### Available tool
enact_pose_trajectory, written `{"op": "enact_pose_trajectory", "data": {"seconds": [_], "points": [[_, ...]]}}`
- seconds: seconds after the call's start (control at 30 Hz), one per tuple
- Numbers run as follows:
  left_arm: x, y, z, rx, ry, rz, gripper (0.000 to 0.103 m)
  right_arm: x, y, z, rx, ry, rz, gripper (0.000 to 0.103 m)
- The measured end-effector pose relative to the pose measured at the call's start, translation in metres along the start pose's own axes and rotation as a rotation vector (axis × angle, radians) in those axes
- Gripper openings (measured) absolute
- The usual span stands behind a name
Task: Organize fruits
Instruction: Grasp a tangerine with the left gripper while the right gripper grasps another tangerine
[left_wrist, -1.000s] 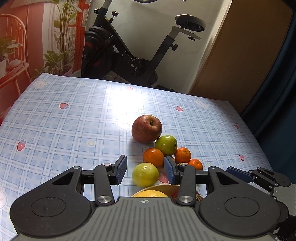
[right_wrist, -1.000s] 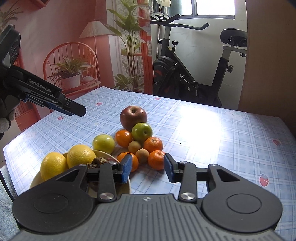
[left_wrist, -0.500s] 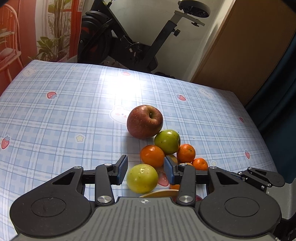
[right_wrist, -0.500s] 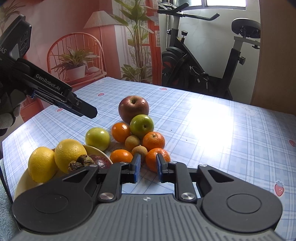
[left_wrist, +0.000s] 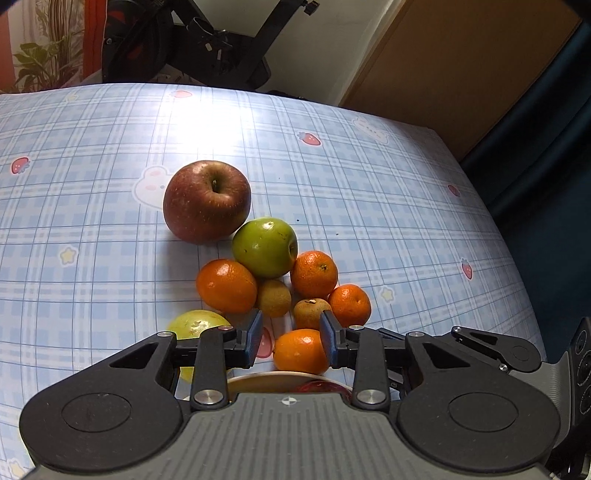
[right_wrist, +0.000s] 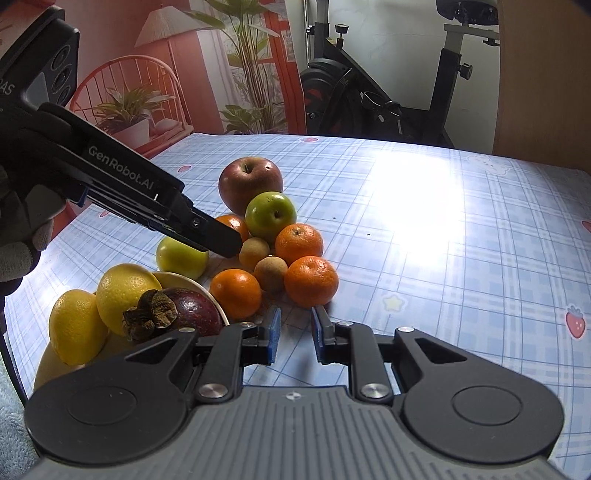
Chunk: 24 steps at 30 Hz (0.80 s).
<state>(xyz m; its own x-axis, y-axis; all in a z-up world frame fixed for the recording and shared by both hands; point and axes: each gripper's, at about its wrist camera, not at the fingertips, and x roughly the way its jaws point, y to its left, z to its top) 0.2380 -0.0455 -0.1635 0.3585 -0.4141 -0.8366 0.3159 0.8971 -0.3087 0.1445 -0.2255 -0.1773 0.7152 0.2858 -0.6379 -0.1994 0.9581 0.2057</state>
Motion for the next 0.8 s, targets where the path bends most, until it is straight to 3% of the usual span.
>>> {"op": "enact_pose_trajectory", "data": {"seconds": [0.8], "points": [[0.035, -0.024, 0.002, -0.005, 0.105, -0.074, 0.036, -0.019, -0.017, -0.018, 0.035, 0.032, -0.015, 0.021]]}}
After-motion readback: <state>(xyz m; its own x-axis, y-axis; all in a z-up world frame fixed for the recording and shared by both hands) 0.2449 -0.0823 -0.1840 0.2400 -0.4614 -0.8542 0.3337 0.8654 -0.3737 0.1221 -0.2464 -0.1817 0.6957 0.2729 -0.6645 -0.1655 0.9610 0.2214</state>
